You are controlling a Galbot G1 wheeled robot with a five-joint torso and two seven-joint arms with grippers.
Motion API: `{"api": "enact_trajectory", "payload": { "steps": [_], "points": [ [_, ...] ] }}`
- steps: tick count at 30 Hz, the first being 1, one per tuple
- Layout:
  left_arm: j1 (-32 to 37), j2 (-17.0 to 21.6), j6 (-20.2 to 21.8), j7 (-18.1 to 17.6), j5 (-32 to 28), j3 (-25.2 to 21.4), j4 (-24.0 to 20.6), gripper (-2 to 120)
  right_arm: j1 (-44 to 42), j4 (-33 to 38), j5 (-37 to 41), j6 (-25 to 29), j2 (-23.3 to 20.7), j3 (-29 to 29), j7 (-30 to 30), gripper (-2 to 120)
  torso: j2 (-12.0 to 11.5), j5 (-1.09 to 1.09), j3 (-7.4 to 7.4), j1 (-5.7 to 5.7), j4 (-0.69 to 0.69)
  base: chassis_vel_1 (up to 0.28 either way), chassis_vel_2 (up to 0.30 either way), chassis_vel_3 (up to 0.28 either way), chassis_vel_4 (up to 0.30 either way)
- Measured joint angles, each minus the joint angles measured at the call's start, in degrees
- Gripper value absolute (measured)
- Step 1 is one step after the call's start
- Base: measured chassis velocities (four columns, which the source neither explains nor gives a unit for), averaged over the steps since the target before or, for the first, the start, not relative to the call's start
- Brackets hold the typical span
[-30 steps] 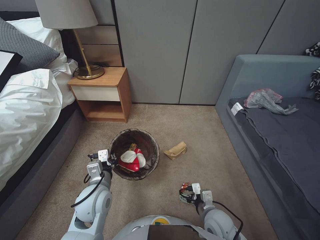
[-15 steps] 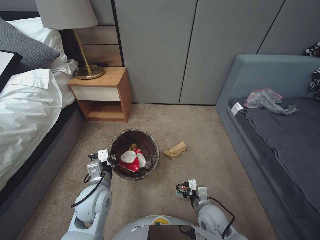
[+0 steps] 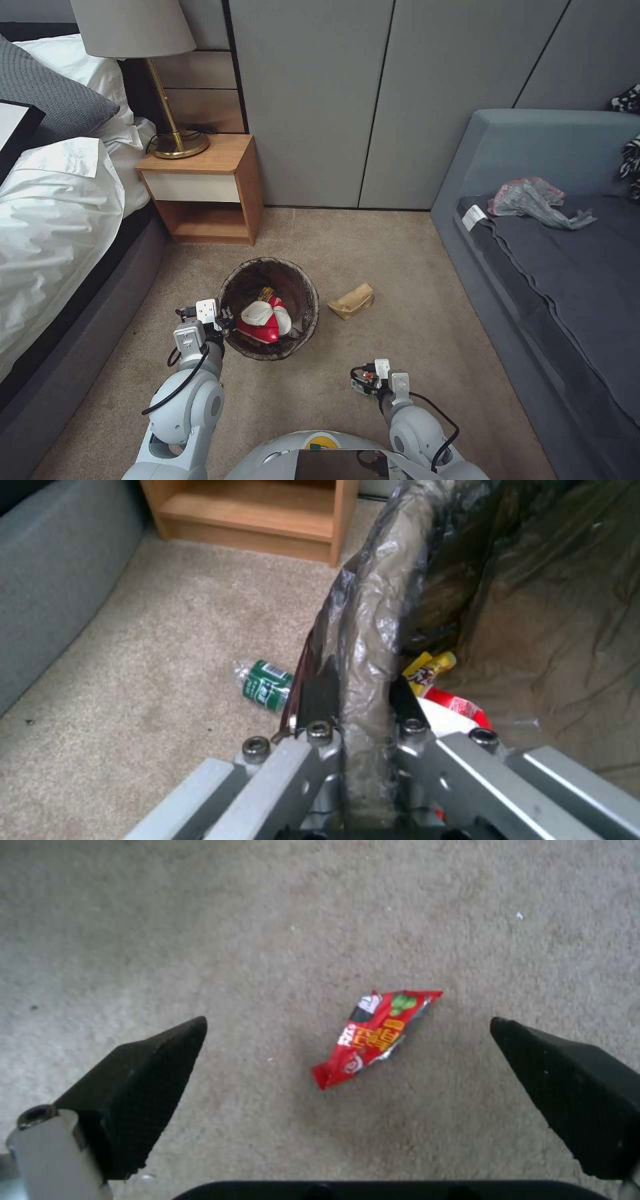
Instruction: Pick up the trash bin, then pick up the garbage from the floor and place it into the trash bin.
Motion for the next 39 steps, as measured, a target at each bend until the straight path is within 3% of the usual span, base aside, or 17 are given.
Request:
{"api": "enact_trajectory", "payload": {
  "steps": [10,26,29,31,36,39],
  "points": [
    [0.0,0.0,0.0,0.0,0.0,0.01,0.0,0,1.1,-3.92,-0.81,1.0,1.01,0.14,-0.67,98,0.0,0.01,0.0,0.0,0.0,0.0,0.0,0.0,0.0],
    [0.0,0.0,0.0,0.0,0.0,0.0,0.0,0,2.56,-8.9,-2.83,3.2,1.94,0.56,-3.0,43,0.0,0.0,-0.01,0.0,0.0,0.0,0.0,0.0,0.0],
    [0.0,0.0,0.0,0.0,0.0,0.0,0.0,0,2.75,-9.38,-3.22,3.6,2.01,0.68,-3.3,28,0.0,0.0,-0.01,0.0,0.0,0.0,0.0,0.0,0.0],
    [0.0,0.0,0.0,0.0,0.0,0.0,0.0,0,2.79,-9.51,-3.32,3.69,2.02,0.69,-3.36,25,0.0,0.0,-0.01,0.0,0.0,0.0,0.0,0.0,0.0],
    [0.0,0.0,0.0,0.0,0.0,0.0,0.0,0,2.88,-9.92,-4.25,4.5,1.95,0.79,-3.92,3,0.0,0.0,-0.01,0.0,0.0,0.0,0.0,0.0,0.0],
    [0.0,0.0,0.0,0.0,0.0,0.0,0.0,0,2.9,-9.98,-4.67,4.86,1.89,0.81,-4.22,0,0.0,0.0,-0.01,0.0,0.0,0.0,0.0,0.0,0.0]
  ]
}}
